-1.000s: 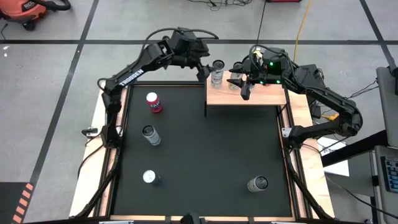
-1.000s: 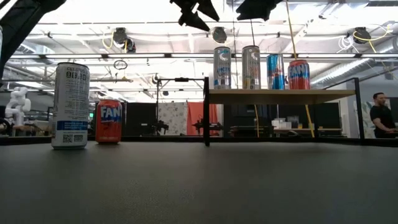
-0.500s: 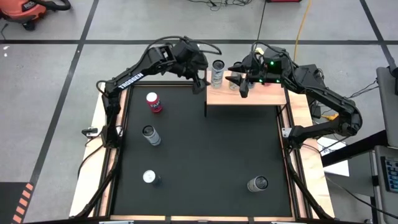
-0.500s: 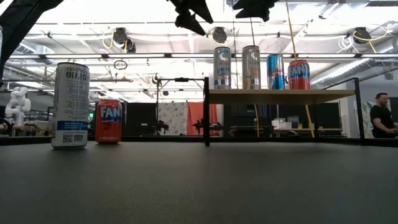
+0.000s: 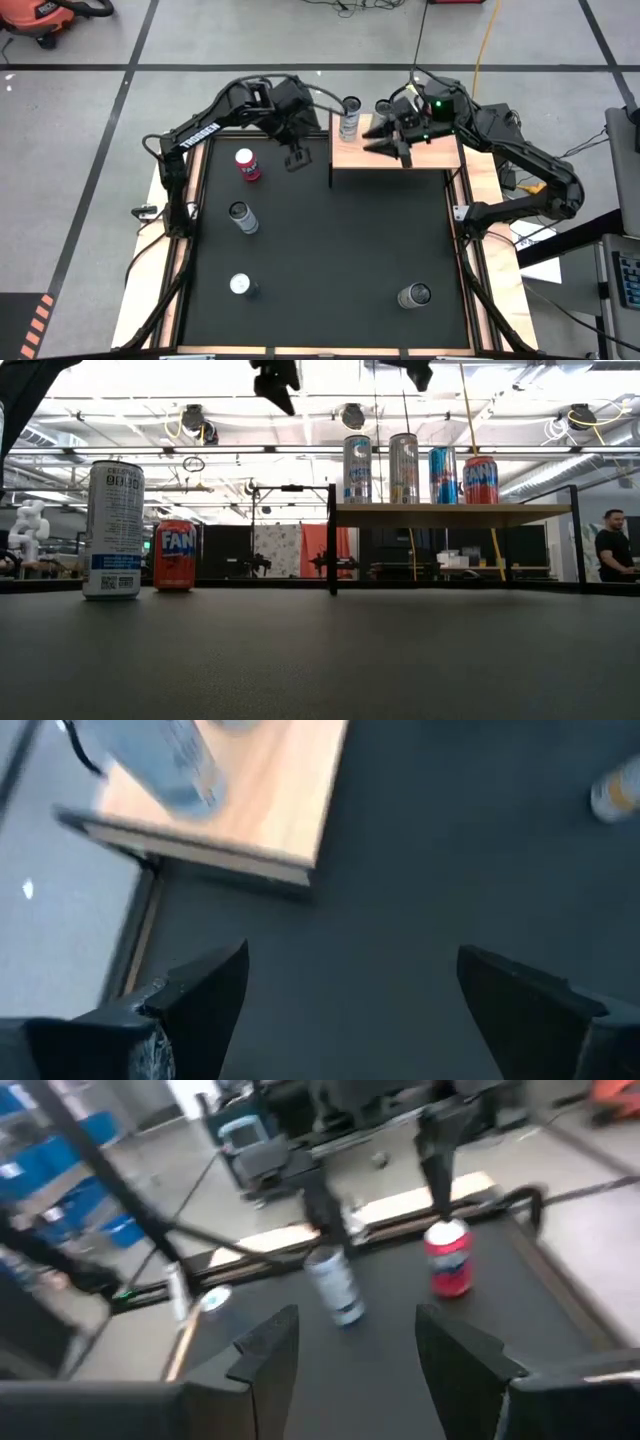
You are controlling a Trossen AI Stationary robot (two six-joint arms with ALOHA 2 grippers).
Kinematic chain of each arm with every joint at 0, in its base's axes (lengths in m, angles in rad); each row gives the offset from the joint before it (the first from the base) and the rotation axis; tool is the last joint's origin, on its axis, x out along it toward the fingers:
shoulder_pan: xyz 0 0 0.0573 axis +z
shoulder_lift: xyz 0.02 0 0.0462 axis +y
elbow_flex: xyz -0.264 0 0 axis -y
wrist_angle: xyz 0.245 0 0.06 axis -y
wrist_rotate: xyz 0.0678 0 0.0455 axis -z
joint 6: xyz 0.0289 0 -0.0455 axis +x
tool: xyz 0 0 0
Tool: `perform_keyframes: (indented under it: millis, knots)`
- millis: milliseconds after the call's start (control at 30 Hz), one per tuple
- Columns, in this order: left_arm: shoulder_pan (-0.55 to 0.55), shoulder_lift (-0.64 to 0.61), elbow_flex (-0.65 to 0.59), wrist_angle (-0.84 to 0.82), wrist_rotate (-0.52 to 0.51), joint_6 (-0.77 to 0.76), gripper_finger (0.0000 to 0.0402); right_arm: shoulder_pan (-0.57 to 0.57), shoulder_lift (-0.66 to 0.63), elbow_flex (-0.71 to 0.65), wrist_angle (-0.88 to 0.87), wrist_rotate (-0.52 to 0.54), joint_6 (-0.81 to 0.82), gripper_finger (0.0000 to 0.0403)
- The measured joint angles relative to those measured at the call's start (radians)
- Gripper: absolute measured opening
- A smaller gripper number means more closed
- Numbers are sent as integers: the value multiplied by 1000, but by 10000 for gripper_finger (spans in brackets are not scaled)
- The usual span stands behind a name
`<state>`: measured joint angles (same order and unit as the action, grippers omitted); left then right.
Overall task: Place canned beverage on shelf
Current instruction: Put the red soda can on the shelf aligned with the red soda can
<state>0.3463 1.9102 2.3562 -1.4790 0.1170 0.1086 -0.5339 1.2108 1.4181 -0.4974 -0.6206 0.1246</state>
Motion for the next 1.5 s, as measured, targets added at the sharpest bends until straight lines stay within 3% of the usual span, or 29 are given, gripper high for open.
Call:
perform_keyframes:
  millis: [167, 500, 667, 1067, 1500]
  knots:
    - [-35, 1, 0, -71, -2, -52, 354, 34, -28, 0, -123, -10, -6, 183]
    - [-93, 2, 0, -76, -2, -70, 354, 123, -110, 0, -549, -7, -5, 183]
    - [-107, 2, 0, -76, -2, -78, 354, 180, -147, 0, -675, -2, 53, 183]
    - [-124, 2, 0, -76, -2, -76, 354, 372, -208, 0, -843, 235, 338, 183]
    - [-124, 2, 0, -77, -2, -76, 354, 643, -244, -1, -850, 471, 596, 183]
